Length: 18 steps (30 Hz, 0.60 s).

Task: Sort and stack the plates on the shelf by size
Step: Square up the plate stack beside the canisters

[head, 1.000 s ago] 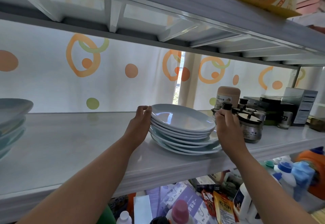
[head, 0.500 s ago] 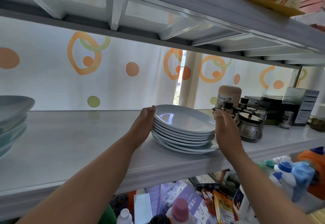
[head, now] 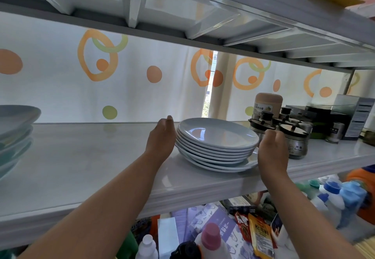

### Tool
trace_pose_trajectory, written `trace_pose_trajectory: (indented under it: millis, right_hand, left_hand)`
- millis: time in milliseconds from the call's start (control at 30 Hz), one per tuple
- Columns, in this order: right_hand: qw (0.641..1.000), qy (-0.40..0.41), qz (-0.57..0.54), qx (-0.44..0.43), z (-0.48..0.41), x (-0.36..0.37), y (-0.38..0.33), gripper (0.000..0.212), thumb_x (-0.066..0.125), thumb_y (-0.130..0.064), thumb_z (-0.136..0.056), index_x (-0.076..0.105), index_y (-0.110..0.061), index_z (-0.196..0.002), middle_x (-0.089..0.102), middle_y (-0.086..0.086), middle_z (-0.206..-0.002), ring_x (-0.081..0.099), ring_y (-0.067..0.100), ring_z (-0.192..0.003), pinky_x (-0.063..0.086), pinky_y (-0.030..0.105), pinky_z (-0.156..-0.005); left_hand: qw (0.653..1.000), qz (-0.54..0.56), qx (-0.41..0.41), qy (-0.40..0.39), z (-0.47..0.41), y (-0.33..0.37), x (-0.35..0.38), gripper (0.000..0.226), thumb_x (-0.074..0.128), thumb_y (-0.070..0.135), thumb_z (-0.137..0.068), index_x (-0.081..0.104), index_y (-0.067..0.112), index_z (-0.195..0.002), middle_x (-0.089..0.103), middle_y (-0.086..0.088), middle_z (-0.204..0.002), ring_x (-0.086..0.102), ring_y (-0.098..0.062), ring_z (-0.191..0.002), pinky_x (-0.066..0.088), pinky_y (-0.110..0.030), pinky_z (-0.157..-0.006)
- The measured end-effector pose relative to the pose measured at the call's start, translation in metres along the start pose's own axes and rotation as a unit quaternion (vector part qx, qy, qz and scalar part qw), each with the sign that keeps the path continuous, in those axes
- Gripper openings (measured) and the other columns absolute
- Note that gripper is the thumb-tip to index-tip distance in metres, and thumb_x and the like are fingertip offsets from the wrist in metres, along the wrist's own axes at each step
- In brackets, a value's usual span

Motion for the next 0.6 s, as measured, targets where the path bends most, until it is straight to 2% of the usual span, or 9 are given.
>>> trace_pose_trajectory:
  millis: [100, 167, 233, 300, 400, 533, 600]
  right_hand:
    - [1.0, -0.016, 0.006, 0.012, 0.001, 0.001, 0.002, 0.022, 0.029, -0.025, -0.094, 0.045, -0.011, -0.097, 0.049, 0.008, -0.102, 0.042, 0.023, -0.093, 0.028, 0.033, -0.075]
    - [1.0, -0.023, 0.017, -0.01, 0.004, 0.004, 0.001, 0.022, 0.029, -0.021, -0.096, 0.046, -0.009, -0.099, 0.046, 0.007, -0.109, 0.038, 0.02, -0.097, 0.023, 0.027, -0.076]
    - [0.998, -0.025, 0.052, -0.029, 0.006, 0.008, 0.003, 0.029, 0.027, -0.019, -0.097, 0.05, -0.003, -0.104, 0.045, 0.006, -0.117, 0.038, 0.02, -0.102, 0.017, 0.021, -0.07]
    - [0.998, -0.016, 0.054, -0.022, 0.005, 0.009, 0.006, 0.032, 0.026, -0.02, -0.097, 0.051, -0.002, -0.106, 0.045, 0.005, -0.111, 0.039, 0.02, -0.099, 0.016, 0.023, -0.067]
    - [0.999, -0.004, 0.031, -0.015, 0.006, 0.008, 0.005, 0.034, 0.027, -0.024, -0.097, 0.051, -0.003, -0.108, 0.043, 0.002, -0.101, 0.036, 0.017, -0.09, 0.019, 0.027, -0.071]
    - [0.999, 0.018, -0.034, 0.02, 0.009, 0.001, 0.008, 0.039, 0.025, -0.033, -0.095, 0.051, -0.009, -0.11, 0.049, 0.004, -0.101, 0.043, 0.021, -0.095, 0.028, 0.033, -0.077]
    - [0.998, 0.025, -0.045, 0.035, 0.01, -0.002, 0.013, 0.033, 0.026, -0.033, -0.097, 0.05, -0.012, -0.106, 0.049, 0.003, -0.101, 0.044, 0.02, -0.095, 0.028, 0.033, -0.078]
  left_hand:
    - [0.999, -0.025, 0.025, -0.009, 0.002, 0.004, 0.001, 0.045, 0.02, 0.04, -0.098, 0.049, 0.015, -0.121, 0.06, -0.012, -0.123, 0.052, -0.031, -0.113, 0.03, -0.034, -0.082]
    - [0.998, -0.035, 0.041, -0.013, 0.001, 0.004, 0.001, 0.043, 0.021, 0.04, -0.098, 0.047, 0.015, -0.121, 0.059, -0.012, -0.123, 0.054, -0.03, -0.112, 0.032, -0.034, -0.081]
    - [0.998, -0.032, 0.057, -0.004, 0.004, 0.006, -0.001, 0.044, 0.025, 0.04, -0.098, 0.047, 0.014, -0.125, 0.059, -0.013, -0.122, 0.055, -0.031, -0.112, 0.036, -0.032, -0.08]
    - [0.998, -0.017, 0.059, -0.006, 0.007, 0.007, -0.002, 0.047, 0.027, 0.042, -0.099, 0.047, 0.013, -0.13, 0.058, -0.012, -0.124, 0.054, -0.031, -0.115, 0.039, -0.034, -0.084]
    - [0.997, -0.007, 0.044, -0.055, 0.007, 0.006, 0.003, 0.05, 0.021, 0.048, -0.098, 0.043, 0.021, -0.134, 0.057, -0.011, -0.127, 0.051, -0.03, -0.117, 0.037, -0.039, -0.094]
    - [0.991, -0.005, 0.027, -0.129, 0.012, 0.007, 0.012, 0.049, 0.014, 0.05, -0.097, 0.037, 0.031, -0.137, 0.062, -0.009, -0.121, 0.048, -0.018, -0.099, 0.027, -0.033, -0.089]
    - [0.991, -0.009, 0.033, -0.132, 0.013, 0.007, 0.014, 0.048, 0.015, 0.049, -0.098, 0.037, 0.031, -0.137, 0.062, -0.01, -0.121, 0.051, -0.02, -0.104, 0.026, -0.031, -0.088]
Point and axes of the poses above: each hand's wrist, its own z-axis away from the middle knuckle, its own x-axis out of the palm, y = z × x, the point moved 5 cm from there along -z, towards the middle knuckle
